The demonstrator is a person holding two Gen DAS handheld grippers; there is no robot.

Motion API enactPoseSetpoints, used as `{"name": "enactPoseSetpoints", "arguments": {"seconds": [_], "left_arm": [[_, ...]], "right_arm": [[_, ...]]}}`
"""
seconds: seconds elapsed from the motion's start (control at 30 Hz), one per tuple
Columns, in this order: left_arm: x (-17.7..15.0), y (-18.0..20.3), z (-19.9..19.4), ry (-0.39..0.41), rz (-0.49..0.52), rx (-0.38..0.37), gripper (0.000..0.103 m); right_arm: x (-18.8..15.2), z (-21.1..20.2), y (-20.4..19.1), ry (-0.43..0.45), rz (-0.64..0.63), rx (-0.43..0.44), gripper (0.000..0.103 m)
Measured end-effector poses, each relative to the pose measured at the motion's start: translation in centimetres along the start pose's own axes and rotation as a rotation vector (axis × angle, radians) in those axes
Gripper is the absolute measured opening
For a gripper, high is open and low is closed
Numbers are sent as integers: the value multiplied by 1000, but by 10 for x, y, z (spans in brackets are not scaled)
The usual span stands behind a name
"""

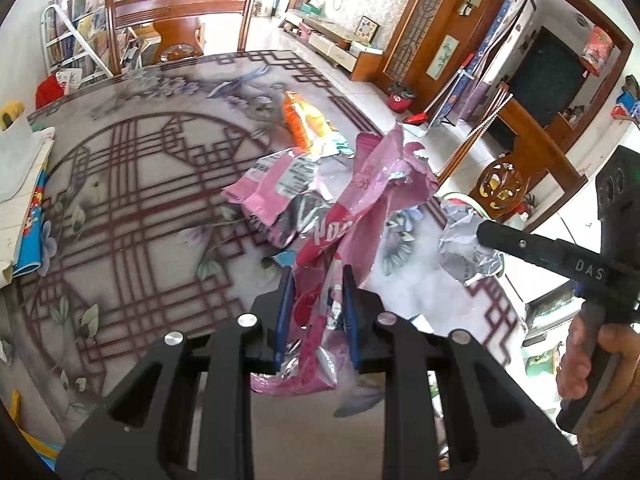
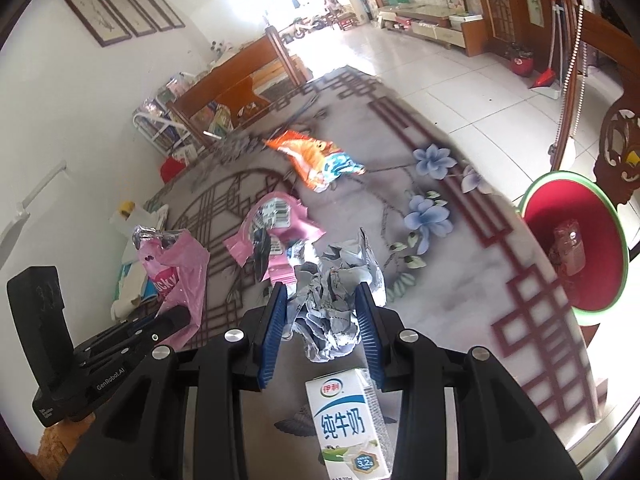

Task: Collect trash
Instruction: 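Carry the pink wrapper and crumpled foil with both tools over the red bucket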

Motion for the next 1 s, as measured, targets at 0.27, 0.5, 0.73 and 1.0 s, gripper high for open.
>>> {"name": "enactPoseSetpoints", "arguments": {"seconds": [0.27,0.5,0.73,1.0], "left_arm": [[5,19,9,-16,24,-23,22],[13,37,18,-28,33,-45,22],[27,61,24,-25,50,-64,22],[47,96,33,-11,74,-79,22]], "right_arm": [[1,-12,22,20,37,-16,34],[4,-21,42,30,61,-25,34],[11,-30,64,36,84,-30,34],[23,-41,94,46,95,-33,34]]}}
Point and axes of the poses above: each gripper's, at about its wrist camera, not at the fingertips, and z roughly the way its jaws point, y to its right, x to its top, the point moved 2 cm from there along z, roughly the way its jaws point, and after that the axes turned 11 degrees about -y, right-handed, at the moved point
